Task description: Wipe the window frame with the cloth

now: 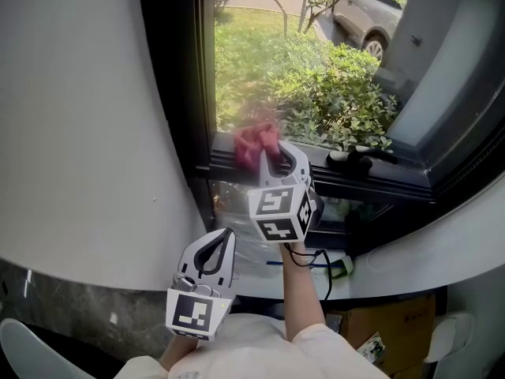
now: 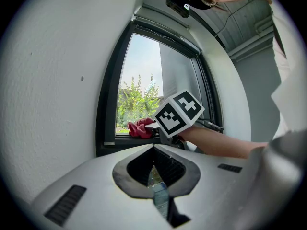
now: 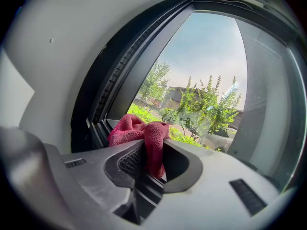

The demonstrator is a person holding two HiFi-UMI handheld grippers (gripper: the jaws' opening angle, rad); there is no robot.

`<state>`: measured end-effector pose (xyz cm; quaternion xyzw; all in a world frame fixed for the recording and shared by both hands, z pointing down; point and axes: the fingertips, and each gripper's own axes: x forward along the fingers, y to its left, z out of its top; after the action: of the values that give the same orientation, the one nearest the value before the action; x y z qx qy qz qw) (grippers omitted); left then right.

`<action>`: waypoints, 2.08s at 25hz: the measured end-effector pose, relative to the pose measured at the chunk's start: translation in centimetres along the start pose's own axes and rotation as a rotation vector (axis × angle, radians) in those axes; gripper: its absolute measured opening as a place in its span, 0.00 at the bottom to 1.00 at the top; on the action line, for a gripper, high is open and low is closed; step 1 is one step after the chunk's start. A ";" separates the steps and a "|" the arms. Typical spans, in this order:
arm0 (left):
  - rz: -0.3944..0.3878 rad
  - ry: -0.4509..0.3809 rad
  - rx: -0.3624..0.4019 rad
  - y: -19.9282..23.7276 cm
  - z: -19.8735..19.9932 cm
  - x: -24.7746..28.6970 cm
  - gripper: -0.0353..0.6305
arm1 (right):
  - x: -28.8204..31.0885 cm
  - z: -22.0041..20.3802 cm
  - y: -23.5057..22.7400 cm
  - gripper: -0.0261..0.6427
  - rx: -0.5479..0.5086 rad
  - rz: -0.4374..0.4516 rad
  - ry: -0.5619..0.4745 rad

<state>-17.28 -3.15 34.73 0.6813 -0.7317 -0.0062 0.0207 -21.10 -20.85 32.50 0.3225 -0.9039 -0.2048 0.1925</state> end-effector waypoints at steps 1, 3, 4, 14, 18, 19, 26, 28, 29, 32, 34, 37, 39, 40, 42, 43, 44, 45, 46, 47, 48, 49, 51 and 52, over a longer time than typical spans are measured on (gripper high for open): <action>-0.001 0.008 0.002 0.0 -0.1 0.0 0.06 | 0.0 -0.1 -0.1 0.17 0.000 -0.001 0.001; -0.004 0.022 0.006 -0.1 -0.3 -0.1 0.06 | 0.0 -0.2 -0.2 0.17 0.001 -0.003 0.004; -0.006 0.023 0.008 -0.1 -0.3 -0.1 0.06 | -0.1 -0.2 -0.3 0.17 0.001 -0.004 0.005; -0.015 -0.006 0.001 -0.6 0.2 0.2 0.06 | -0.4 -0.7 -1.1 0.17 0.011 -0.020 0.008; -0.018 -0.005 0.003 -0.7 0.2 0.3 0.06 | -0.5 -0.9 -1.5 0.17 0.020 -0.026 0.009; -0.019 -0.005 0.003 -0.7 0.2 0.4 0.06 | -0.5 -1.0 -1.6 0.17 0.022 -0.028 0.009; -0.023 -0.007 -0.001 -0.9 0.2 0.5 0.06 | -0.8 -1.4 -2.2 0.17 0.031 -0.038 0.012; -0.023 -0.007 0.000 -0.9 0.2 0.5 0.06 | -0.8 -1.5 -2.4 0.17 0.033 -0.040 0.012; -0.022 -0.008 0.000 -0.9 0.2 0.5 0.06 | -0.8 -1.5 -2.4 0.17 0.034 -0.041 0.013; -0.022 -0.007 -0.003 -1.0 0.2 0.5 0.06 | -0.9 -1.7 -2.6 0.17 0.039 -0.045 0.013; -0.021 -0.002 -0.004 -1.0 0.2 0.5 0.06 | -1.0 -1.7 -2.8 0.17 0.042 -0.048 0.013; -0.023 0.015 0.001 -1.0 -0.1 0.5 0.06 | -1.0 -1.8 -2.9 0.17 0.045 -0.049 0.011; -0.023 0.016 0.001 -1.0 -0.2 0.5 0.06 | -1.0 -1.8 -2.9 0.17 0.046 -0.050 0.010; -0.022 0.014 0.000 -1.0 -0.1 0.5 0.06 | -1.1 -1.9 -2.9 0.17 0.047 -0.050 0.010; -0.021 0.001 -0.002 -1.0 0.1 0.6 0.06 | -1.1 -1.9 -3.0 0.17 0.049 -0.051 0.010; -0.021 -0.003 -0.002 -1.0 0.2 0.6 0.06 | -1.1 -2.0 -3.1 0.17 0.049 -0.052 0.010; -0.021 -0.005 -0.001 -1.0 0.2 0.6 0.06 | -1.2 -2.0 -3.1 0.17 0.050 -0.054 0.011; -0.021 -0.005 0.000 -1.0 0.2 0.6 0.06 | -1.2 -2.1 -3.2 0.17 0.050 -0.055 0.012; -0.022 -0.004 -0.001 -1.1 0.2 0.6 0.06 | -1.2 -2.1 -3.3 0.17 0.049 -0.056 0.012; -0.022 -0.004 -0.001 -1.1 0.1 0.7 0.06 | -1.2 -2.2 -3.4 0.17 0.049 -0.057 0.012; -0.022 -0.004 -0.001 -1.1 0.1 0.7 0.06 | -1.3 -2.3 -3.5 0.17 0.049 -0.059 0.013; -0.023 -0.003 -0.002 -1.1 0.1 0.7 0.06 | -1.3 -2.3 -3.6 0.17 0.049 -0.062 0.015; -0.025 0.002 -0.003 -1.2 0.0 0.7 0.06 | -1.4 -2.6 -3.9 0.17 0.051 -0.068 0.018; -0.027 0.008 -0.002 -1.2 -0.1 0.7 0.06 | -1.4 -2.7 -4.1 0.17 0.054 -0.070 0.020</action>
<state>-16.10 -3.98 34.78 0.6911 -0.7224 -0.0044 0.0241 -16.71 -23.45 32.42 0.3611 -0.8952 -0.1839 0.1855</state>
